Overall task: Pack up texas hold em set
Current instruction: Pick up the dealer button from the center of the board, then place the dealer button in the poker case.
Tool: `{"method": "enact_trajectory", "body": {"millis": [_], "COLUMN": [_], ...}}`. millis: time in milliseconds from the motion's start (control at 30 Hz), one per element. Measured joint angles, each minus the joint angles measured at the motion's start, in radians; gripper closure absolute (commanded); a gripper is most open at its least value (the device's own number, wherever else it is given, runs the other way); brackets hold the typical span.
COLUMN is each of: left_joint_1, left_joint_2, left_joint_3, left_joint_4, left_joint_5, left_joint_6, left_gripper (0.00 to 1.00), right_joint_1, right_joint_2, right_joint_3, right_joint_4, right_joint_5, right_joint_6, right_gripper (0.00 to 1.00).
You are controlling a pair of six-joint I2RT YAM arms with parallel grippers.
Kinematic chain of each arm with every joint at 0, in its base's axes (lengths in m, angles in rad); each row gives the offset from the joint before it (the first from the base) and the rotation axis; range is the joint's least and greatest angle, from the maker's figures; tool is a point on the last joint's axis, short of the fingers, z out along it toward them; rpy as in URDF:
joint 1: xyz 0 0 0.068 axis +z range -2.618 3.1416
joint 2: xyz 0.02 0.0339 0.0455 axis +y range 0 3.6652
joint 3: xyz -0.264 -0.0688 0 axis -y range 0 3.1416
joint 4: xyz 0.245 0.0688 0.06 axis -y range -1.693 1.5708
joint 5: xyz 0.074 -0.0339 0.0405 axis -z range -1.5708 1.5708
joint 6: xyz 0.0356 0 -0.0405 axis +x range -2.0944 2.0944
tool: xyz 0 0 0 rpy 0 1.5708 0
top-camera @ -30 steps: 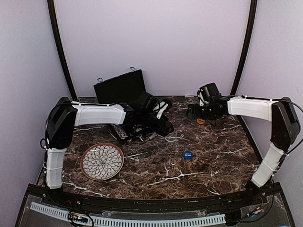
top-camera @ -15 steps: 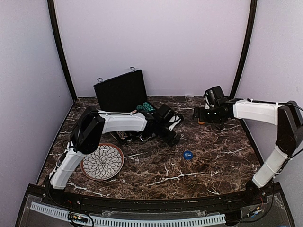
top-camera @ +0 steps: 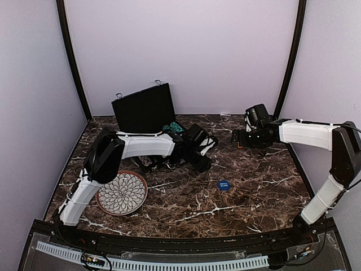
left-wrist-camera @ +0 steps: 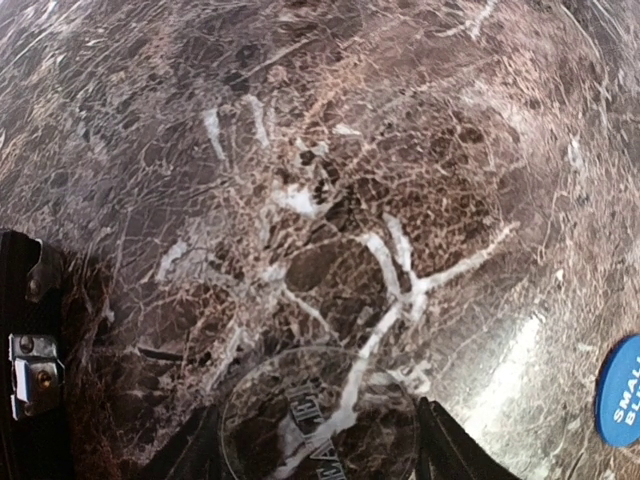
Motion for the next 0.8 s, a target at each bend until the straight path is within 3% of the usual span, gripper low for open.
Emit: {"method": "enact_trajectory", "body": {"millis": [233,433,667,800], "left_joint_1": [0.0,0.002,0.045,0.131], "left_joint_2": [-0.003,-0.055,-0.244,-0.369], "left_joint_3": [0.0,-0.025,-0.106,-0.175], "left_joint_4": [-0.001,-0.028,-0.037,-0.026], "left_joint_5": [0.003,0.0,-0.003,0.001], "left_joint_6": [0.003,0.017,0.009,-0.009], "left_gripper": [0.54,0.55,0.57,0.57], "right_joint_1": [0.0,0.0,0.0,0.0], "right_joint_2": [-0.002,-0.02,-0.027,-0.027], "right_joint_3": [0.0,0.0,0.0,0.0], "right_joint_4": [0.0,-0.002,-0.006,-0.01], "right_joint_5": [-0.003,0.0,0.002,0.001], "right_joint_6": [0.0,0.0,0.0,-0.001], "right_gripper": [0.01,0.02,0.01,0.01]}}
